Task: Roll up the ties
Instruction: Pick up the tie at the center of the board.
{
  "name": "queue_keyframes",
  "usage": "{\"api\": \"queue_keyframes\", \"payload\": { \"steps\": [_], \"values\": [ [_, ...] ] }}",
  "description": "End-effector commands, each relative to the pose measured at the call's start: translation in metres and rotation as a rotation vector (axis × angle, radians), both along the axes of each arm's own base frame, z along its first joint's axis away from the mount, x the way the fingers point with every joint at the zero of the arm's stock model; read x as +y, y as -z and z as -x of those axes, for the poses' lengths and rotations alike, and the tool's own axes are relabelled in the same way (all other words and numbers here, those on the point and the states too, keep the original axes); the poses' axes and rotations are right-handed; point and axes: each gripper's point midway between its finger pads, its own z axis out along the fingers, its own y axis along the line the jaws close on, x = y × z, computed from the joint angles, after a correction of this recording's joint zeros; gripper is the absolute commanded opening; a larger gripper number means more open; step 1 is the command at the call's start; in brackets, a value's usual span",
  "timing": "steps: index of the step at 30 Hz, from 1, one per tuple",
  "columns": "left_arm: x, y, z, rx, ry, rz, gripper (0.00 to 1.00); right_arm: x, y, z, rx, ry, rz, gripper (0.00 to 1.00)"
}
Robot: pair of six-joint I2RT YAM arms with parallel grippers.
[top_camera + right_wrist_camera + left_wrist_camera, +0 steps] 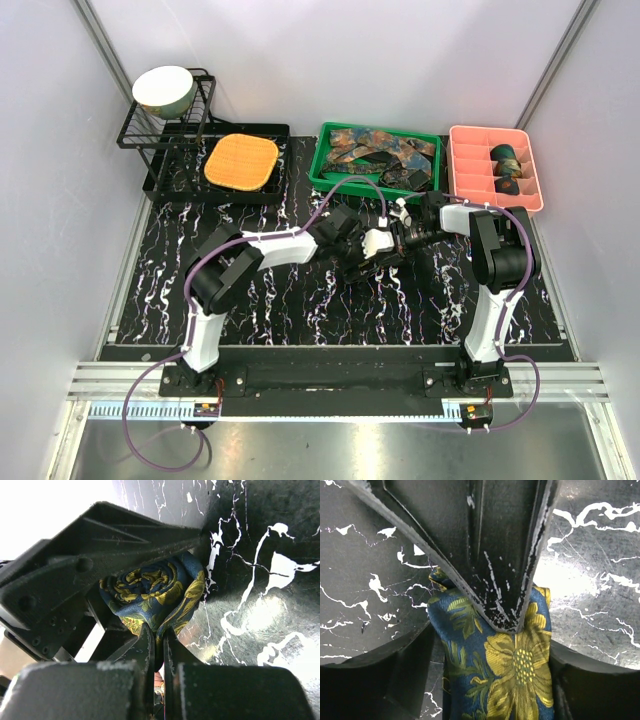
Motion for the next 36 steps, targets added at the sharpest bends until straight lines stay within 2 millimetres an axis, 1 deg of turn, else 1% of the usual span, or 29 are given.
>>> {"api": "queue_keyframes", "payload": {
  "steps": [1,3,4,5,6,8,9,10,11,13,14,17,19,20,22,23,25,27,29,30,31,32,33,34,35,36],
  "values": [
    [0.06,0.049,0.03,0.118,-0.005,-0.224,0.6,0.001,-0.02,-0.004,-0.063,-0.013,-0.006,0.0],
    [0.06,0.049,0.033,0.127,0.007,-0.218,0.49,0.0,-0.021,-0.006,-0.061,-0.007,-0.004,0.0],
    [0.059,0.048,0.033,0.131,0.008,-0.213,0.39,0.0,-0.02,-0.006,-0.062,-0.005,0.003,0.0],
    [0.059,0.048,0.035,0.134,0.011,-0.21,0.24,-0.001,-0.021,-0.007,-0.065,-0.002,0.004,0.0],
    [0.057,0.047,0.035,0.136,0.014,-0.202,0.18,-0.001,-0.022,-0.008,-0.064,0.005,0.008,0.0],
    [0.055,0.045,0.035,0.137,0.012,-0.192,0.09,-0.001,-0.025,-0.01,-0.068,0.01,0.01,0.0],
    [0.054,0.044,0.035,0.135,0.013,-0.191,0.12,-0.001,-0.026,-0.011,-0.067,0.015,0.012,0.0],
    [0.051,0.04,0.034,0.129,0.013,-0.185,0.19,-0.001,-0.028,-0.012,-0.069,0.017,0.013,0.0],
    [0.05,0.039,0.035,0.126,0.016,-0.183,0.43,-0.001,-0.028,-0.013,-0.067,0.02,0.015,0.0],
    [0.048,0.035,0.034,0.121,0.014,-0.173,0.59,-0.002,-0.03,-0.016,-0.071,0.026,0.019,0.0],
    [0.047,0.031,0.034,0.12,0.01,-0.167,0.72,-0.002,-0.032,-0.015,-0.067,0.027,0.02,0.0],
    [0.051,0.024,0.03,0.11,-0.016,-0.173,0.99,-0.005,-0.038,-0.017,-0.072,0.035,0.029,0.0],
    [0.057,0.02,0.028,0.119,-0.044,-0.171,0.99,-0.011,-0.04,-0.019,-0.076,0.044,0.051,0.0],
    [0.058,0.011,0.026,0.108,-0.056,-0.156,0.99,-0.013,-0.044,-0.017,-0.078,0.04,0.057,0.0],
    [0.063,0.004,0.025,0.1,-0.069,-0.148,0.99,-0.02,-0.047,-0.02,-0.091,0.049,0.085,0.0],
    [0.063,-0.007,0.023,0.079,-0.074,-0.131,0.99,-0.023,-0.049,-0.017,-0.089,0.041,0.1,0.0],
    [0.066,-0.012,0.023,0.074,-0.09,-0.127,0.99,-0.029,-0.052,-0.017,-0.097,0.046,0.122,0.0],
    [0.07,-0.022,0.02,0.061,-0.123,-0.12,0.99,-0.041,-0.057,-0.017,-0.105,0.055,0.147,0.0],
    [0.077,-0.029,0.013,0.067,-0.169,-0.117,0.99,-0.052,-0.065,-0.013,-0.09,0.06,0.16,0.0],
    [0.079,-0.036,0.009,0.069,-0.199,-0.103,0.99,-0.058,-0.071,-0.017,-0.121,0.06,0.167,0.0],
    [0.085,-0.04,0.003,0.071,-0.229,-0.101,0.99,-0.061,-0.075,-0.017,-0.126,0.058,0.172,0.0],
    [0.089,-0.044,-0.001,0.062,-0.252,-0.1,0.99,-0.078,-0.081,-0.016,-0.118,0.08,0.189,0.0],
    [0.094,-0.055,-0.009,0.045,-0.28,-0.08,0.99,-0.087,-0.094,-0.027,-0.164,0.092,0.196,0.0],
    [0.097,-0.06,-0.011,0.031,-0.29,-0.078,0.99,-0.098,-0.1,-0.032,-0.174,0.106,0.208,0.0],
    [0.1,-0.066,-0.015,0.011,-0.305,-0.076,0.99,-0.109,-0.107,-0.028,-0.164,0.098,0.228,0.0],
    [0.102,-0.073,-0.019,-0.002,-0.319,-0.067,0.99,-0.135,-0.129,-0.049,-0.233,0.154,0.249,0.0]
  ]
}}
